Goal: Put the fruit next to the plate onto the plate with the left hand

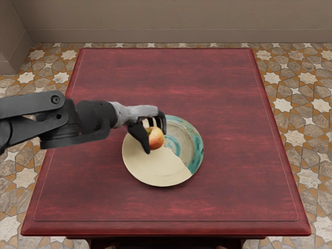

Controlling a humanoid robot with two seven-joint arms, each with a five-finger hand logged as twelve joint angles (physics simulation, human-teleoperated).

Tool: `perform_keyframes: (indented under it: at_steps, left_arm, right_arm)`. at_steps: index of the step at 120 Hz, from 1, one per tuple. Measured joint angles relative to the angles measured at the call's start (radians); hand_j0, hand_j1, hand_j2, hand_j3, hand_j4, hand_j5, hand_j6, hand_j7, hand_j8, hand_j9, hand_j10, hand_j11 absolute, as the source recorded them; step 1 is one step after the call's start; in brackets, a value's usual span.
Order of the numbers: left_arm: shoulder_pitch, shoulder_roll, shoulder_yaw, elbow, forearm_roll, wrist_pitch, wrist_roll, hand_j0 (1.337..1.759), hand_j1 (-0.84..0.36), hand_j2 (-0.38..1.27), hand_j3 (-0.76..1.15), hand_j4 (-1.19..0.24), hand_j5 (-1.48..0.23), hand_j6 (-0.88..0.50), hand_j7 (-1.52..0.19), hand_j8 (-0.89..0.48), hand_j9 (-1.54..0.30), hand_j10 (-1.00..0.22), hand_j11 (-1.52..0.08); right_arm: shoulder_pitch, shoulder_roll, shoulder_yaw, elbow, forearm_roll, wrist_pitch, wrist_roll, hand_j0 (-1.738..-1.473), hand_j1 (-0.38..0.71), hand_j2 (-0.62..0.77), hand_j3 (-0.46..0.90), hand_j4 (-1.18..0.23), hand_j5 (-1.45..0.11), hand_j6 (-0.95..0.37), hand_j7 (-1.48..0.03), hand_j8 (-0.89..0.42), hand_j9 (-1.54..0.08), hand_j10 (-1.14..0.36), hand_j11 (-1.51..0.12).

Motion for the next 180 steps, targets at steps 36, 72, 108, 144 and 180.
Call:
perform_keyframes:
  at_steps: [36,72,108,144,180]
  left_arm:
    - [0.004,-0.033,-0.001,-0.015,-0.023,0.015,-0.001,1.649,-0.39,0.48,0.00,-0.42,-1.08,-0.26,-1.04,-0.28,-1.05,-0.78,-1.05]
    - [0.004,-0.033,-0.004,-0.013,-0.040,0.028,0.000,1.656,-0.19,0.18,0.00,-0.41,-0.65,-0.37,-0.64,-0.37,-0.64,-0.49,-0.65]
    - [0.022,-0.001,-0.105,-0.008,-0.201,0.019,0.000,1.658,-0.02,0.08,0.00,-0.30,-0.42,-0.29,-0.42,-0.29,-0.42,-0.32,-0.42]
    - [0.328,0.168,-0.569,0.045,-0.574,-0.302,0.000,1.658,0.03,0.06,0.00,-0.26,-0.35,-0.26,-0.35,-0.26,-0.35,-0.27,-0.35]
    - [0.512,0.269,-0.733,0.283,-0.917,-0.508,0.000,1.658,0.05,0.05,0.00,-0.25,-0.33,-0.25,-0.33,-0.25,-0.33,-0.25,-0.33]
  right_arm:
    - [0.000,0.000,0.000,0.000,0.000,0.000,0.000,-1.658,-0.32,0.00,0.00,-0.02,-0.03,-0.02,-0.03,-0.02,-0.03,-0.02,-0.03]
    - [0.000,0.000,0.000,0.000,0.000,0.000,0.000,-1.658,-0.32,0.00,0.00,-0.02,-0.03,-0.02,-0.03,-0.02,-0.03,-0.02,-0.03]
    - [0.000,0.000,0.000,0.000,0.000,0.000,0.000,-1.658,-0.32,0.00,0.00,-0.02,-0.03,-0.02,-0.03,-0.02,-0.03,-0.02,-0.03]
    - [0.000,0.000,0.000,0.000,0.000,0.000,0.000,-1.658,-0.32,0.00,0.00,-0.02,-0.03,-0.02,-0.03,-0.02,-0.03,-0.02,-0.03]
    - [0.000,0.000,0.000,0.000,0.000,0.000,0.000,-1.658,-0.32,0.00,0.00,-0.02,-0.03,-0.02,-0.03,-0.02,-0.03,-0.02,-0.03]
